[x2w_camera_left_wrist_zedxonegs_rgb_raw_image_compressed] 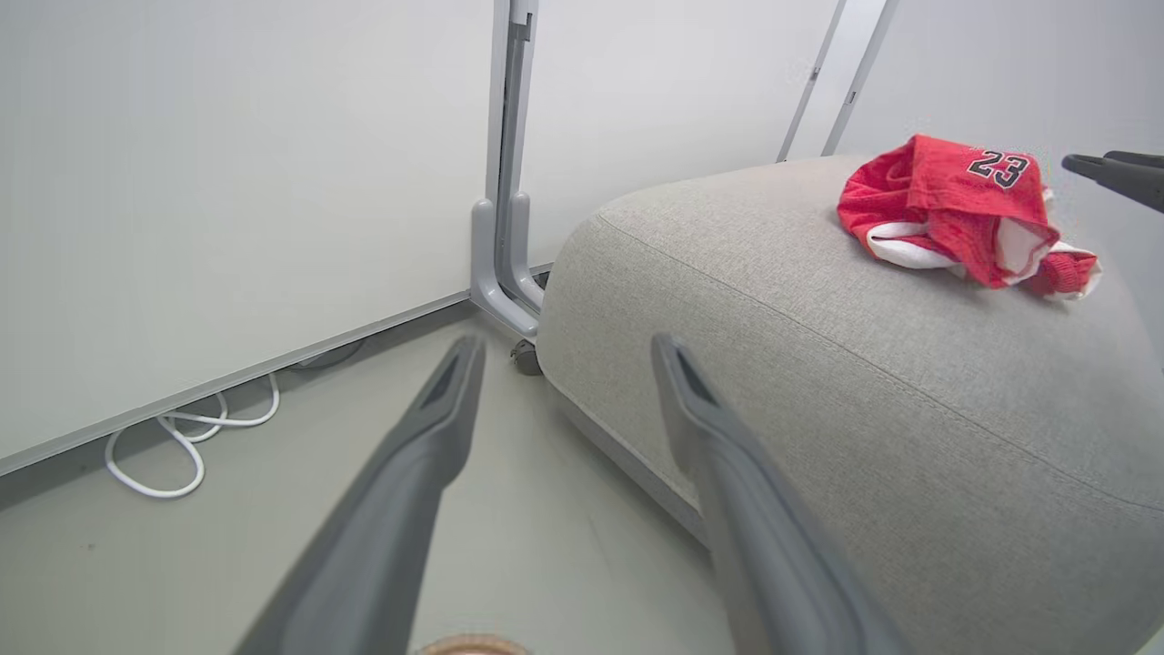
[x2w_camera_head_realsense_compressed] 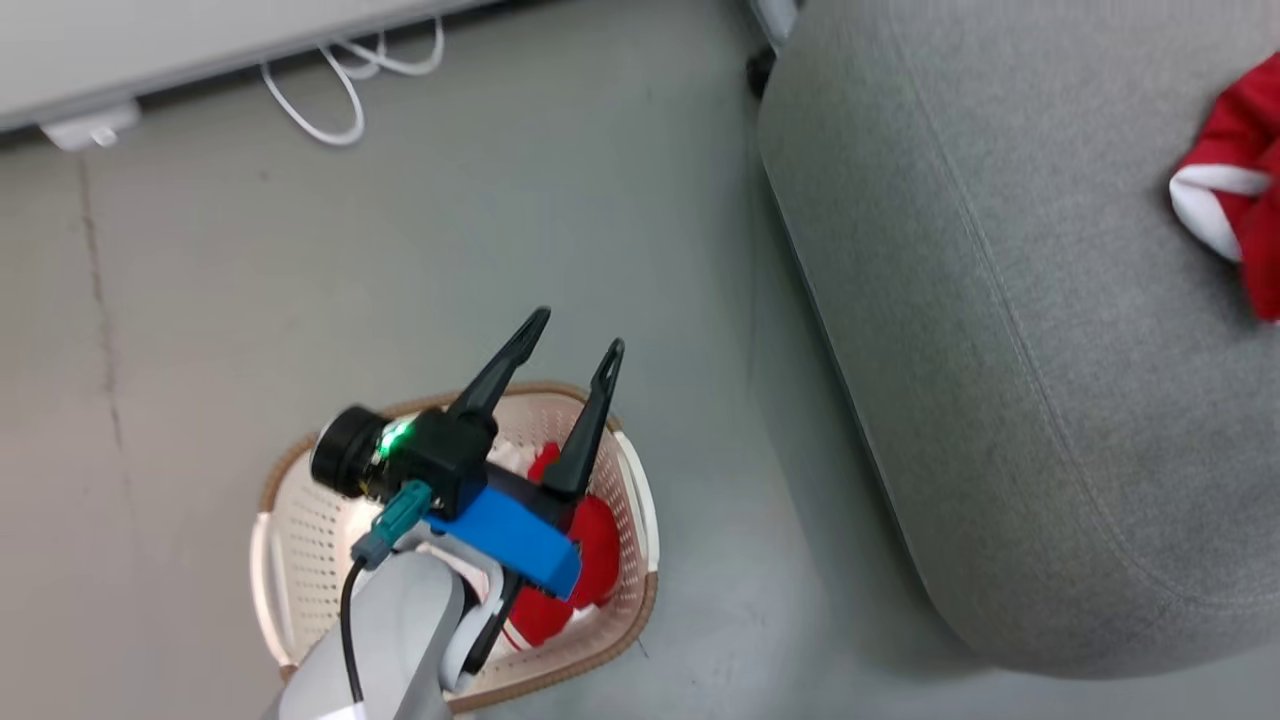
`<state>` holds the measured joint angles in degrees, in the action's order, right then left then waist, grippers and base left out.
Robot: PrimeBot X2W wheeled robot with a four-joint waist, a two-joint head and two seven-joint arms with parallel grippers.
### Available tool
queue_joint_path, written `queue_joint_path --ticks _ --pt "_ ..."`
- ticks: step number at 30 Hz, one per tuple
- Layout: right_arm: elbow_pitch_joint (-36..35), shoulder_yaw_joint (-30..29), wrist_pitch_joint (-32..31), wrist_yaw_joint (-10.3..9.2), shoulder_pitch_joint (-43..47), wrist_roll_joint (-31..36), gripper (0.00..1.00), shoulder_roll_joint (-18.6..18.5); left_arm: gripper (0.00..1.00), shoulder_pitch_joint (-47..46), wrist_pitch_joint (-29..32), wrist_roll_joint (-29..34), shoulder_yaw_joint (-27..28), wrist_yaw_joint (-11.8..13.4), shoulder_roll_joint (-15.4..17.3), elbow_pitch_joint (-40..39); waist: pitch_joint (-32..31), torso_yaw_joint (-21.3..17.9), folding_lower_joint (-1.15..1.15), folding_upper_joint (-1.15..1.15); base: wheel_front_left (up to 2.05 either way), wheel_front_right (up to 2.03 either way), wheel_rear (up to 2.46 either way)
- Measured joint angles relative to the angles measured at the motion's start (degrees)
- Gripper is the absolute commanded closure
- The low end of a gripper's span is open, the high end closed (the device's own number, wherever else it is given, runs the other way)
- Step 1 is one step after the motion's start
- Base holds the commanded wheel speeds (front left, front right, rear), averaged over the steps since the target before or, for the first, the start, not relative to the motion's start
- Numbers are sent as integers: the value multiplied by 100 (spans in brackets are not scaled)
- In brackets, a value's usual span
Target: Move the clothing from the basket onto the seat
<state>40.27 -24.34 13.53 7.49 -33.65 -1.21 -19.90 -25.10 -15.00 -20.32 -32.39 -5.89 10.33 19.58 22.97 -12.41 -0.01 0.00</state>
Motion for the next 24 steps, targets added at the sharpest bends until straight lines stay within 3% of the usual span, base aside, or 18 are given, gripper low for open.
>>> queue_joint_path --ticks 14,24 --pt "-2750 794 -876 0 2145 -89 0 917 0 1235 -7 63 979 -77 -342 215 -1465 398 -1 0 0 0 0" --pt "-3629 1031 -1001 -1 3145 -245 0 1529 0 1697 -7 127 1626 -107 -450 436 -2121 857 -1 0 0 0 0"
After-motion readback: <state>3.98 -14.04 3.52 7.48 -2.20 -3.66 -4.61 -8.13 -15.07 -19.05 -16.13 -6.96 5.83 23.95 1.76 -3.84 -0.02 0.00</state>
